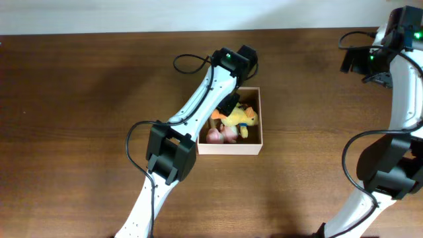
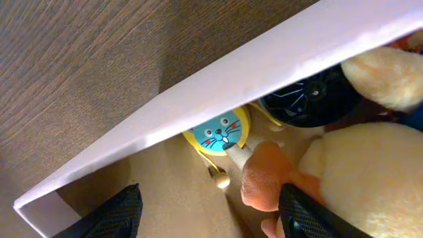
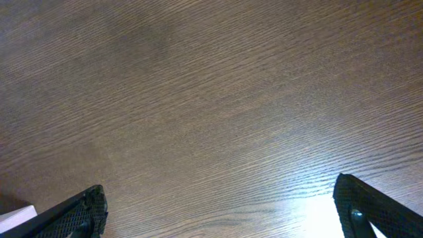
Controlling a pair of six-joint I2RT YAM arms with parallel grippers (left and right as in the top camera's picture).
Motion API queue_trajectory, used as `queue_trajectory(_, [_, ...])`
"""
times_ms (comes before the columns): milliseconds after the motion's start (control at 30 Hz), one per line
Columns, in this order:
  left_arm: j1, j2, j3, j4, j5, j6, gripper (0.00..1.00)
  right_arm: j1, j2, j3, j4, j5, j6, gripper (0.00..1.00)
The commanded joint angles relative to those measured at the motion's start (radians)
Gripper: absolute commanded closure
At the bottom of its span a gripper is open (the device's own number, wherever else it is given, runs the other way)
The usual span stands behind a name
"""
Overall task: Pack container
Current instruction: 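Press the duck down into the box and open the left gripper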
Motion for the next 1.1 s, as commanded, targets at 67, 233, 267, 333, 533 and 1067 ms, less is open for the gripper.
queue_trajectory(67, [0.0,0.001,0.023,0.005,0.008,0.002,0.37,0.004,0.007,-0.006,0.003,-0.006,0.001,0.01])
queue_trajectory(233, [0.0,0.001,0.023,0.005,0.007,0.002,0.53,0.004,0.007,-0.006,0.003,-0.006,0.001,0.01])
queue_trajectory(267, [0.0,0.001,0.023,0.005,0.008,0.002,0.56,0.004,0.007,-0.006,0.003,-0.006,0.002,0.01])
queue_trajectory(333, [0.0,0.001,0.024,0.005,0.008,0.002,0.57,0.004,0.007,-0.006,0.003,-0.006,0.002,0.01])
queue_trajectory(533, [0.0,0.001,0.049,0.013,0.008,0.002,0.82,0.004,0.007,-0.006,0.003,-0.006,0.002,0.01])
queue_trajectory(1067, [0.0,0.001,0.092,-0.014,0.008,0.002,0.96,0.004,0.007,-0.006,0.003,-0.006,0.002,0.01])
